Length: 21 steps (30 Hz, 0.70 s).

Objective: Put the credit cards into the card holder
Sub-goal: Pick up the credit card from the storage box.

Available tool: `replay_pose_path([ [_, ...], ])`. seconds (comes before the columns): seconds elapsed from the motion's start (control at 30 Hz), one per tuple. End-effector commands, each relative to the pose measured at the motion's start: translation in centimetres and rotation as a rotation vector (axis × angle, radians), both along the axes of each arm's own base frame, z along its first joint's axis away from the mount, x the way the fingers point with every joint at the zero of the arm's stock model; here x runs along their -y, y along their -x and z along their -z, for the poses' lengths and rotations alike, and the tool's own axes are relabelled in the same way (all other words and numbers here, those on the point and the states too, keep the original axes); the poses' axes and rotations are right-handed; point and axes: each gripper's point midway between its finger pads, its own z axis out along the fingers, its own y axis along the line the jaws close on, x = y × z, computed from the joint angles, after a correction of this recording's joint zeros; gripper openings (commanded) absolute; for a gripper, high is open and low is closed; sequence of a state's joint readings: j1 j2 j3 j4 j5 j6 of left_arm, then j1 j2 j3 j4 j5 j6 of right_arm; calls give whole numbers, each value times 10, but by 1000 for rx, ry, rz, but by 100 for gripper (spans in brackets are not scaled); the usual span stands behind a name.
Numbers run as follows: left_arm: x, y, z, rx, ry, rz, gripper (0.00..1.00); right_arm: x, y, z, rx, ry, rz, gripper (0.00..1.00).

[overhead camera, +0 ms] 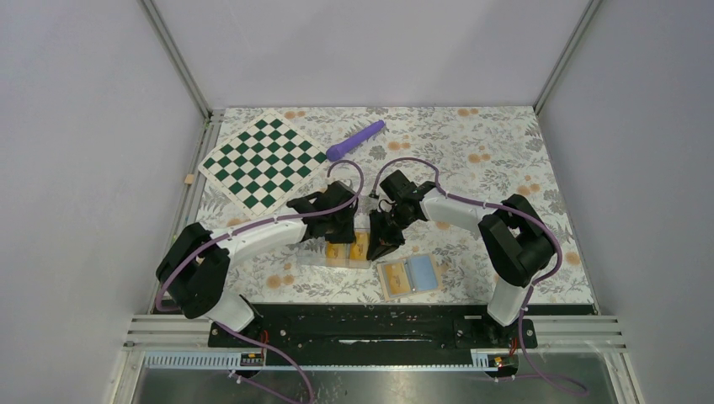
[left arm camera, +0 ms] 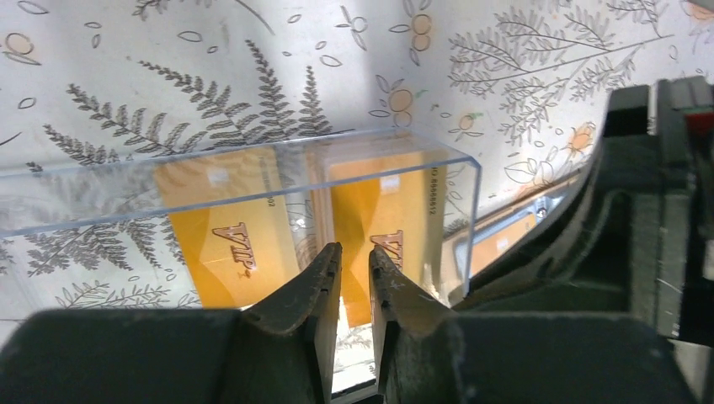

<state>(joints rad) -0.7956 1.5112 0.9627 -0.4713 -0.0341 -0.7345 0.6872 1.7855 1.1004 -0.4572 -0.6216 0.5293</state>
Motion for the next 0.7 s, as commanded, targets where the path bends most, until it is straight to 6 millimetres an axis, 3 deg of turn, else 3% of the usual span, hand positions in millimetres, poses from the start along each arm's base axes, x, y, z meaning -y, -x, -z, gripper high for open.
replay_pose_path([
  [0.0, 2, -7, 1, 7, 32, -24, 19, -4, 6, 4, -12, 1, -28, 21],
  [0.17, 2, -6, 9, -15, 20, -24, 19, -4, 6, 4, -15, -1, -30, 21],
  [0.33, 5, -6, 11, -15, 32, -15, 8, -4, 6, 4, -16, -1, -29, 21],
  [0.47, 11, -2, 8, -26, 64, 9, 1, -4, 7, 5, -16, 1, -30, 21],
  [0.67, 16, -4, -11, 11, 107, 19, 0, -4, 6, 6, -18, 2, -29, 21],
])
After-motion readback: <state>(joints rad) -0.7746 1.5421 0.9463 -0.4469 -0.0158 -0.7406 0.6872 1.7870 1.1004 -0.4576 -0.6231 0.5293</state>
